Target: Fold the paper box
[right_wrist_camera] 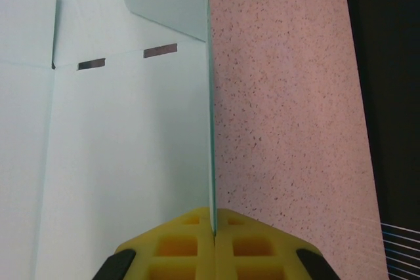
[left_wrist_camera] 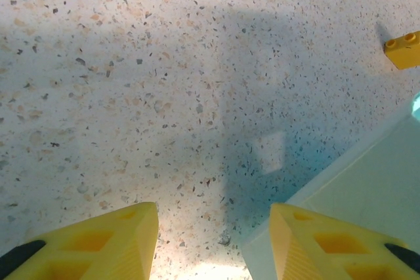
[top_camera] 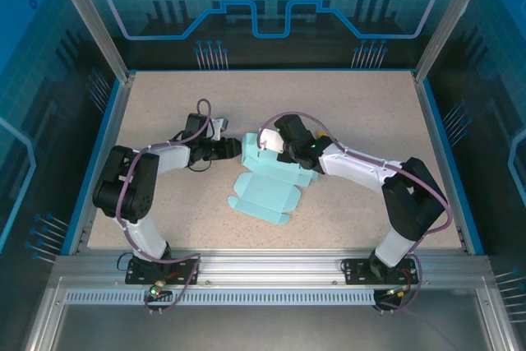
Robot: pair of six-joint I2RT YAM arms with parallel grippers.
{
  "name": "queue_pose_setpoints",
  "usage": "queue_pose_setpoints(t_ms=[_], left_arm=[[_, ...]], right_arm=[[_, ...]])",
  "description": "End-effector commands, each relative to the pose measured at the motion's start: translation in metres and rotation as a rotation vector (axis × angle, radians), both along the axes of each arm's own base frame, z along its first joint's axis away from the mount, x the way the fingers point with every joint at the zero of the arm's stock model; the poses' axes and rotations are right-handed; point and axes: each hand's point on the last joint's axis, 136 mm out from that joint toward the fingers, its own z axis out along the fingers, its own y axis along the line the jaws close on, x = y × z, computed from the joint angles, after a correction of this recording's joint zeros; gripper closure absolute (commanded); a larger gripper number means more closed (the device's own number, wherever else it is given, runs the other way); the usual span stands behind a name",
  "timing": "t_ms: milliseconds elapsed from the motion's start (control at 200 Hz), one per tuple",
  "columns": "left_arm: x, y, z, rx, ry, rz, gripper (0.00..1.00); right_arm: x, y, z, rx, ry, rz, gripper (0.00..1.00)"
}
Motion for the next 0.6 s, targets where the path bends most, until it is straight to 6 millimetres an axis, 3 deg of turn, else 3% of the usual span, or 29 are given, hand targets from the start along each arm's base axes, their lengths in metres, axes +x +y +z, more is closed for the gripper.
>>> queue_pose_setpoints(t_ms=[0, 300, 595], left_arm=[[0.003, -0.004, 0.014, 0.016, -0.076, -0.048, 0.5], [0.005, -0.003, 0.018, 0.058, -0.121, -0.084, 0.51], [-0.005, -0.01, 0.014, 0.078, -0.139, -0.127, 0.51]], right_arm=[[-0.005, 0.006, 0.017, 0.006, -0.064, 0.037, 1.0], [-0.007, 0.009, 0.022, -0.02, -0.15, 0.066, 1.0], [-0.007, 0.009, 0.024, -0.051, -0.222, 0.066, 1.0]])
